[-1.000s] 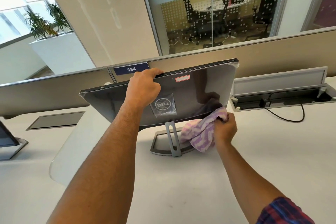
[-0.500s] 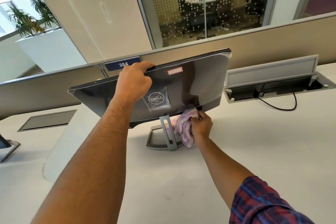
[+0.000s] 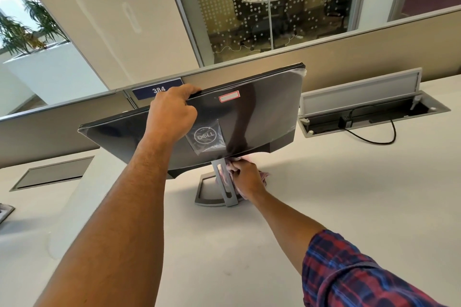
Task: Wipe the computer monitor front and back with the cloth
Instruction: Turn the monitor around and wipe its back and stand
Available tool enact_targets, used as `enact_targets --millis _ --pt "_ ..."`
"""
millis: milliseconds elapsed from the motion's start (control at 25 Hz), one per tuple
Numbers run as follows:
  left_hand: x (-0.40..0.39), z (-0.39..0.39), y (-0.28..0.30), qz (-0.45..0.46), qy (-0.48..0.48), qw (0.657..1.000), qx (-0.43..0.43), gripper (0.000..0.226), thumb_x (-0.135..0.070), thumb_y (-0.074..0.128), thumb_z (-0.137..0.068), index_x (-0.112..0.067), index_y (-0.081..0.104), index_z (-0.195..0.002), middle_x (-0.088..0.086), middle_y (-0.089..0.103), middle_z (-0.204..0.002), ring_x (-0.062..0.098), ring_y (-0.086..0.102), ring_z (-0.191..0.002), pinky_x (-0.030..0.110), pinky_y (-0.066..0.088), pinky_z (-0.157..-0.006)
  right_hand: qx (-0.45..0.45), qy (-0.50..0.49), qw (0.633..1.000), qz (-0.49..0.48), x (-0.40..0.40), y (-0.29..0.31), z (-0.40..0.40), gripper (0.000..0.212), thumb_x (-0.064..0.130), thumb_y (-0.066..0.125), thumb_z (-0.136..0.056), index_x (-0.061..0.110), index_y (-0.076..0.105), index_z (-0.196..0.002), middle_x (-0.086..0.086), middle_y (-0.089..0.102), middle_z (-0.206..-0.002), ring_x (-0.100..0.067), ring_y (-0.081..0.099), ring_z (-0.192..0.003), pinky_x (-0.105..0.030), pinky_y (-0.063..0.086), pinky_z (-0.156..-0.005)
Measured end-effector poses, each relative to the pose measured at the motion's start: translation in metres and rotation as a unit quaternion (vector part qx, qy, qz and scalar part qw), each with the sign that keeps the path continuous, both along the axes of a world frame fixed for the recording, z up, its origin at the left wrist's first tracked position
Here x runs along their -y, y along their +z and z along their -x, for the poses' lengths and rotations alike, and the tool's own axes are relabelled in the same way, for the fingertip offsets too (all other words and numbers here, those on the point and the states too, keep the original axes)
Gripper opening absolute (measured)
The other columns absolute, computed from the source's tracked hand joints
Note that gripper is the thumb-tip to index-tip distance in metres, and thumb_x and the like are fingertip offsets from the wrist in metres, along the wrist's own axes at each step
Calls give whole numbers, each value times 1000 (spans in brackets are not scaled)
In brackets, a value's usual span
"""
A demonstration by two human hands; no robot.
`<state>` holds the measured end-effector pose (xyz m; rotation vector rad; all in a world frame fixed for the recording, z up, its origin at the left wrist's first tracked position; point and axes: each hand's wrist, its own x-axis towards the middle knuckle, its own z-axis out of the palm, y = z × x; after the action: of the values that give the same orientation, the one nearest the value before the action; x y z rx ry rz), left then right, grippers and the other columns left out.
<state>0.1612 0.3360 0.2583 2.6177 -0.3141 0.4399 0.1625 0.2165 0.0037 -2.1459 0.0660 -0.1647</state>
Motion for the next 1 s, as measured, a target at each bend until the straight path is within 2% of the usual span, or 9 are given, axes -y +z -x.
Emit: enact_targets --millis 80,160,280,360,480,600,760,920,1000 --pt "0 0 -1 1 0 1000 -2 52 0 49 -91 -24 61 -135 3 68 -121 17 55 -98 35 56 -84 -15 -9 997 -80 16 10 8 22 6 55 -100 4 73 -112 -8 72 -99 -14 64 -88 -3 46 -81" --pt "0 0 0 4 0 1000 -3 51 -1 50 -92 -24 60 -136 4 68 -123 16 55 -100 36 56 -85 -7 -94 975 -203 32 6 12 22 -2 51 -99 -8 72 -99 -18 71 -86 -13 65 -74 -2 42 -64" --pt "0 -1 -1 4 -3 1000 -2 51 -1 50 -92 -24 60 -136 2 68 -123 18 58 -104 36 56 -86 39 -281 926 -248 56 -15 26 26 -4 61 -87 5 75 -107 -4 73 -96 -25 69 -92 -16 49 -78" --pt "-1 -3 -1 5 -7 1000 -4 49 -3 52 -92 -24 60 -135 1 68 -122 18 59 -105 31 55 -82 57 -361 893 -263 69 -28 38 30 -3 62 -86 7 73 -112 -8 73 -106 -28 68 -99 -25 49 -84" --pt "-2 -6 -2 10 -6 1000 -5 46 -4 53 -93 -25 62 -133 0 69 -120 14 57 -99 27 52 -77 111 -416 857 -282 88 -21 43 27 2 64 -90 8 68 -116 -9 70 -113 -24 65 -102 -11 46 -82" --pt "-2 -5 -3 9 -5 1000 0 46 -5 53 -93 -25 61 -134 0 69 -121 13 56 -99 32 55 -82 204 -383 873 -222 95 -6 22 27 1 63 -90 5 69 -116 -10 70 -113 -18 63 -99 -1 42 -82" --pt "-3 -5 -3 -1 -5 1000 6 46 -5 53 -93 -26 61 -134 1 69 -120 15 57 -98 36 57 -85 225 -254 936 -92 95 -12 8 27 4 65 -93 1 69 -119 -11 65 -115 -16 58 -100 -2 40 -89" --pt "-4 -8 -5 -2 -3 1000 5 47 -7 54 -92 -27 62 -133 0 70 -118 17 60 -99 35 58 -83 132 -43 989 58 92 -51 17 30 29 55 -93 19 73 -115 0 64 -117 -20 62 -104 -19 47 -87" --pt "-4 -9 -5 -3 -4 1000 4 46 -7 55 -91 -28 62 -132 0 70 -117 17 61 -99 36 58 -84 116 20 976 183 81 -61 12 29 37 54 -89 31 72 -111 2 61 -124 -25 59 -114 -35 50 -94"
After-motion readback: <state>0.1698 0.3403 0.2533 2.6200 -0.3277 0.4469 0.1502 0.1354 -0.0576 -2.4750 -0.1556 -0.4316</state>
